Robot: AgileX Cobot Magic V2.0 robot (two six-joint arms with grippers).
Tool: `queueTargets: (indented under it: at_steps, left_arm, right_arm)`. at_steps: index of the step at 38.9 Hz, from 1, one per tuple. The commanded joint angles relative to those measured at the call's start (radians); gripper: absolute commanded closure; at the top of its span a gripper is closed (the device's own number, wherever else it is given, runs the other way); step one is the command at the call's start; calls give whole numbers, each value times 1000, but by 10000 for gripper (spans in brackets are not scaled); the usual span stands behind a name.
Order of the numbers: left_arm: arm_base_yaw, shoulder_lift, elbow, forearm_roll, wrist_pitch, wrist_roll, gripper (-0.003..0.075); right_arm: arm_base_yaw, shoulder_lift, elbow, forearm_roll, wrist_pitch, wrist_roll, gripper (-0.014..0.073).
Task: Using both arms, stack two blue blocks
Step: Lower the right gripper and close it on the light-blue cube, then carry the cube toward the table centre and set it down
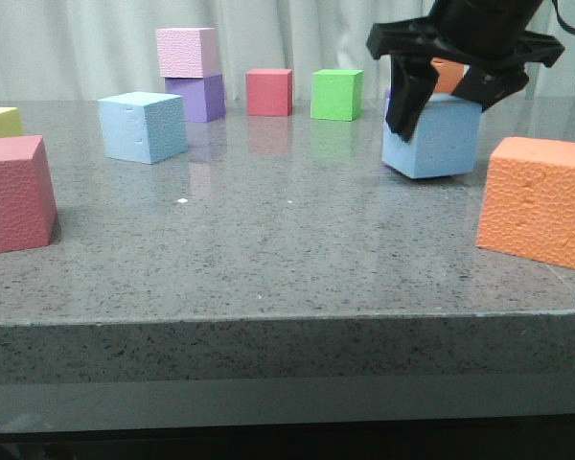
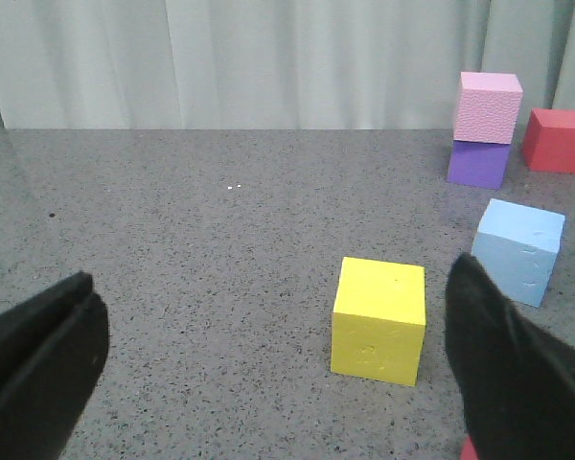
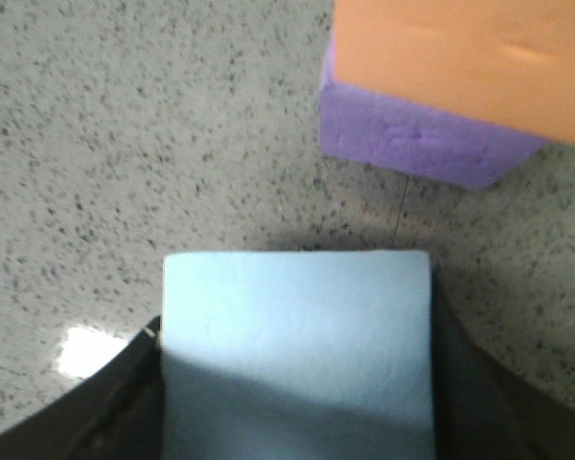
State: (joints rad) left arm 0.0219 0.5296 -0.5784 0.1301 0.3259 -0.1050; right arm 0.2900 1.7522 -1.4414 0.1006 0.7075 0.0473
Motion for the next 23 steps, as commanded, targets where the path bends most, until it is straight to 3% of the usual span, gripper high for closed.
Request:
queueTargets:
  at_steps: [1,8,23]
  left_arm:
    - [1,8,-33,-5,-73,-11,28]
    - [1,8,-33,-5,-73,-11,28]
    - [1,8,-33,-5,-73,-11,28]
  right_arm:
    - [-1,-80,-55,4,-39,-6,258]
    - [44,-110,-94,19,-50,-6,258]
    - [274,-27,-169,22,-54,-6,258]
